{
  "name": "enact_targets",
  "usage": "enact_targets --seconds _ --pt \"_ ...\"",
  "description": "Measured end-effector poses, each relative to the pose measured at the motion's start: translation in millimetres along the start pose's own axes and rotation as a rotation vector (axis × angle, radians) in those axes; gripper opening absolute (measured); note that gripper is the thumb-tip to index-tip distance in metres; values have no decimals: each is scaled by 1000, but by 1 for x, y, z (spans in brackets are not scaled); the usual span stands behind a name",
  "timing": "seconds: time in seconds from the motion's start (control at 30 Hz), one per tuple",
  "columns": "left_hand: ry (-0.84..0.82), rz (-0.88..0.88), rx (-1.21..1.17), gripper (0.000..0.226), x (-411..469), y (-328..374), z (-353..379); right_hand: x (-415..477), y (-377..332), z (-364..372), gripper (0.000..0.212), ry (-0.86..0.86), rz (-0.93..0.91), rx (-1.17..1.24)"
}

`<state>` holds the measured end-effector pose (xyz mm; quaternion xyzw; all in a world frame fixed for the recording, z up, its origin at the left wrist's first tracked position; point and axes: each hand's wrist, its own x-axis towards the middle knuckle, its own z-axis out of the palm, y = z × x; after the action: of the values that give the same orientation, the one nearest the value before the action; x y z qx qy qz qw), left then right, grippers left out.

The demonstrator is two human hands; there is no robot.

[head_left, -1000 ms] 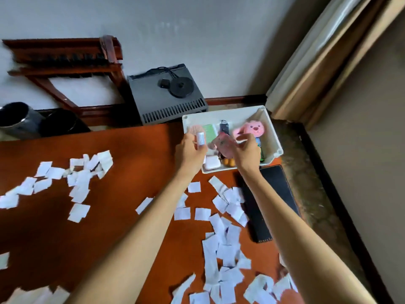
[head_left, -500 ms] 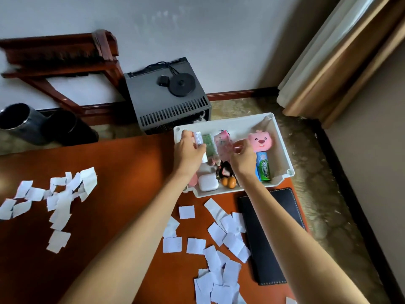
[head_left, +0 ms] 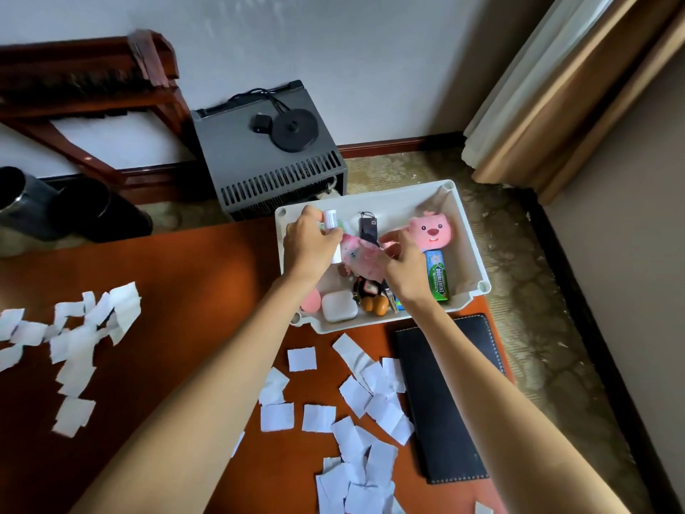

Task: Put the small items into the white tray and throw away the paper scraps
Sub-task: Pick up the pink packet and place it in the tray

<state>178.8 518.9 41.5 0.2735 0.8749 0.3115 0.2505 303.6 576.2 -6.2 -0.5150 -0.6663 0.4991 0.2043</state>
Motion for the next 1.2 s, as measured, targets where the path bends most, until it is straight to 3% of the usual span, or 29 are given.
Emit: enact_targets --seconds 0.1,0.23,0.47,0.6,0.73,0.83,0.97,1.2 --pt "28 12 27 23 -9 -12 -4 -4 0 3 15 -44 -13 -80" --pt "58 7 16 22 -7 -18 -9 0 -5 6 19 102 -44 -145" --pt "98 -19 13 22 6 -17 -16 26 -18 28 22 46 -114 -191" --pt "95 -24 21 22 13 -18 -15 39 -24 35 22 115 -155 -236" --pt "85 -39 12 21 19 -20 -12 47 -23 39 26 40 -188 -267" --pt "88 -42 9 22 21 -22 -12 50 -22 42 29 29 -170 -200" --pt "88 -30 -5 21 22 -24 -11 48 -15 45 18 108 -111 -123" --pt "91 -4 -32 21 20 -23 -12 40 -13 39 22 126 -130 -327"
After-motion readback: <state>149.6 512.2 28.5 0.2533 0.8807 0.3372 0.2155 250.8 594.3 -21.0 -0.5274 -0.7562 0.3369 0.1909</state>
